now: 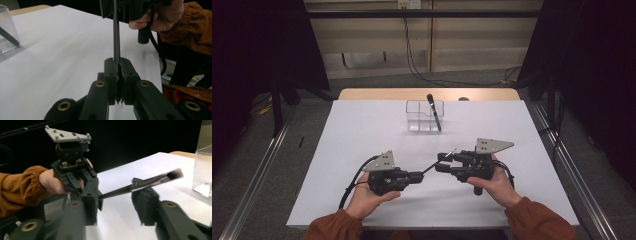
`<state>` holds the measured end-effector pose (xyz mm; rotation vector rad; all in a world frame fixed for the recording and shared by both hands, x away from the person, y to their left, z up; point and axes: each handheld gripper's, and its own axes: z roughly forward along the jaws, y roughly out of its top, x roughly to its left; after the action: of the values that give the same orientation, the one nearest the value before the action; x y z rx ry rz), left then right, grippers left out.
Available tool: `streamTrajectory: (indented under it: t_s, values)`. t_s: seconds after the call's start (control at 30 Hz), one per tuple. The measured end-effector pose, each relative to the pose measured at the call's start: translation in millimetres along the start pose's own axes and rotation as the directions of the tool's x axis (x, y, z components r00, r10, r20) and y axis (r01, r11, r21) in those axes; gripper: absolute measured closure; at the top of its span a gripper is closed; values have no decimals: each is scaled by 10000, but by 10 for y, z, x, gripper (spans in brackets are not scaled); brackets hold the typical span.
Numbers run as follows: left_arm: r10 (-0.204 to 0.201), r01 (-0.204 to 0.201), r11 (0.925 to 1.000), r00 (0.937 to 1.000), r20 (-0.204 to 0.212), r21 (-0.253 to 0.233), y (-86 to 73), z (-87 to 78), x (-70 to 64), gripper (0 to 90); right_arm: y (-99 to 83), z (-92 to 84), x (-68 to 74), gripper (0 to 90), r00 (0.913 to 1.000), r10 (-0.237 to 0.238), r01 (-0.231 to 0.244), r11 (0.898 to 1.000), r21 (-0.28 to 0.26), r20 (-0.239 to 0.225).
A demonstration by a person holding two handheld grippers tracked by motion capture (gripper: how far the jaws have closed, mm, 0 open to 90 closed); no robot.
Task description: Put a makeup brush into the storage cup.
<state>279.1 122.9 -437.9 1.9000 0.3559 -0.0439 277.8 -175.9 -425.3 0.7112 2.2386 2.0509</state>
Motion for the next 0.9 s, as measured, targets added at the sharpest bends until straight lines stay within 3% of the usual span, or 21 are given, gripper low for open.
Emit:
streamTrajectory:
  t_s: [0.37, 0.57, 0.9]
  values:
    - [181, -184, 9994, 9998, 100, 305, -38, 61, -26, 852, -4, -12, -8, 720, 9988, 309, -312, 9995, -66, -379]
    - [221, -227, 9989, 9996, 154, 421, -55, 98, -29, 848, -1, -3, -7, 793, 9985, 214, -220, 9997, -119, -508]
    - [132, -128, 9997, 9997, -217, 213, -64, 86, 10, 789, 10, 8, -9, 857, 9942, 502, -524, 9984, -215, -954]
